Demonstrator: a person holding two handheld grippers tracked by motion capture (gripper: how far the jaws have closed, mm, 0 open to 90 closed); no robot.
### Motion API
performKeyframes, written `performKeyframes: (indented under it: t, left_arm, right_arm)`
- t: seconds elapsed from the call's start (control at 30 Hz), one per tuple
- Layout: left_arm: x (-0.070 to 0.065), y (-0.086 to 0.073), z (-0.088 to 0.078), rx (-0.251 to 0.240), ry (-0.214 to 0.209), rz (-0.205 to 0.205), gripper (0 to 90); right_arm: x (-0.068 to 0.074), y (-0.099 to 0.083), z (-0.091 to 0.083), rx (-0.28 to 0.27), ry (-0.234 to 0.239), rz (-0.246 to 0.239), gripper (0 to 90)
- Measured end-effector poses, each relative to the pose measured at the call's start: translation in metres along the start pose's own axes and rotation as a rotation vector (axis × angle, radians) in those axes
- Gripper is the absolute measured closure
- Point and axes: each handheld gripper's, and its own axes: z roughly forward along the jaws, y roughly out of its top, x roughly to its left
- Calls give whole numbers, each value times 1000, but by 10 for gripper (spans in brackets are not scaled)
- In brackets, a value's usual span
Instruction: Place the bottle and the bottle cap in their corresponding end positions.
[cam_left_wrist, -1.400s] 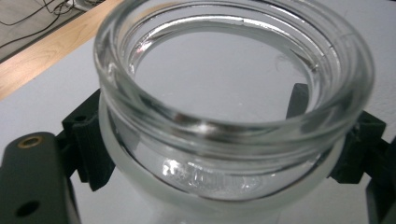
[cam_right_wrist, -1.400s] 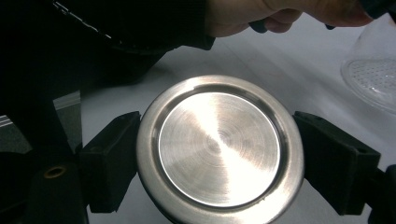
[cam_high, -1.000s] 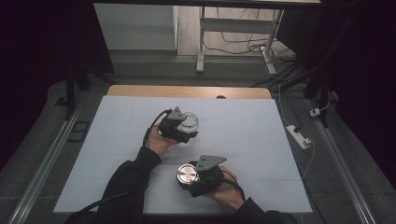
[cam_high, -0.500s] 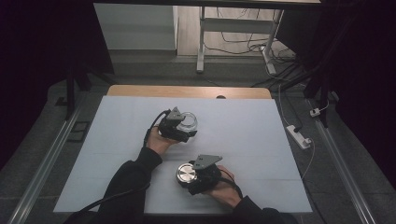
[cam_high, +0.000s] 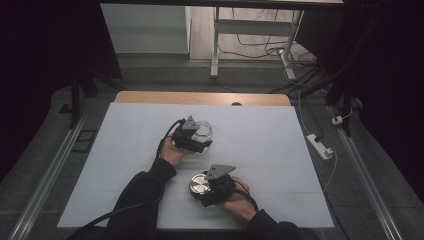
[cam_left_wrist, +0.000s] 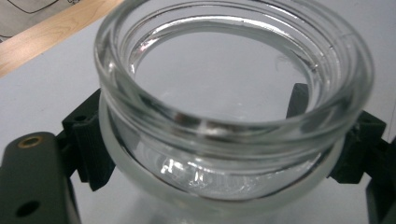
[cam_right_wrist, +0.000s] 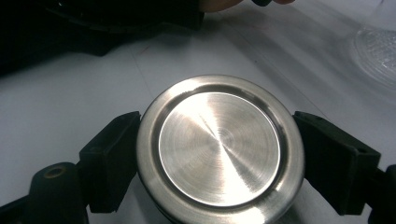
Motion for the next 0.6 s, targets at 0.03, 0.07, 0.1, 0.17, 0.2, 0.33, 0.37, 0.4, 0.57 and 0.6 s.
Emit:
performKeyframes:
  t: [0.03, 0.07, 0.1, 0.17, 0.2, 0.33, 0.37, 0.4, 0.57, 0.6]
  left_arm:
    - [0, 0, 0, -1, 0, 0, 149]
    - [0, 0, 1, -3, 2, -1, 149]
    - [-1, 0, 1, -4, 2, -3, 149]
    - [-1, 0, 1, -7, 1, -5, 149]
    - [-1, 0, 1, -8, 0, -6, 149]
    - [0, -2, 1, -12, -3, -14, 149]
    - [0, -2, 1, -13, -4, -16, 148]
    - [0, -2, 1, -13, -4, -18, 148]
    - [1, -4, 1, -18, -4, -32, 146]
    - [1, -4, 1, -17, -7, -37, 146]
  right_arm:
    - [0, 0, 0, 3, 1, 5, 181]
    - [-1, 0, 1, 7, -1, 8, 181]
    - [-1, 0, 1, 10, -1, 11, 181]
    - [-2, 0, 2, 19, 2, 13, 181]
    - [-2, 1, 3, 31, -7, 19, 180]
    - [-3, 1, 5, 48, -16, 30, 179]
    - [-3, 1, 5, 52, -16, 29, 179]
    - [-3, 1, 6, 58, -15, 32, 179]
    - [-1, 1, 7, 77, -22, 12, 177]
    - [-1, 1, 7, 77, -22, 12, 175]
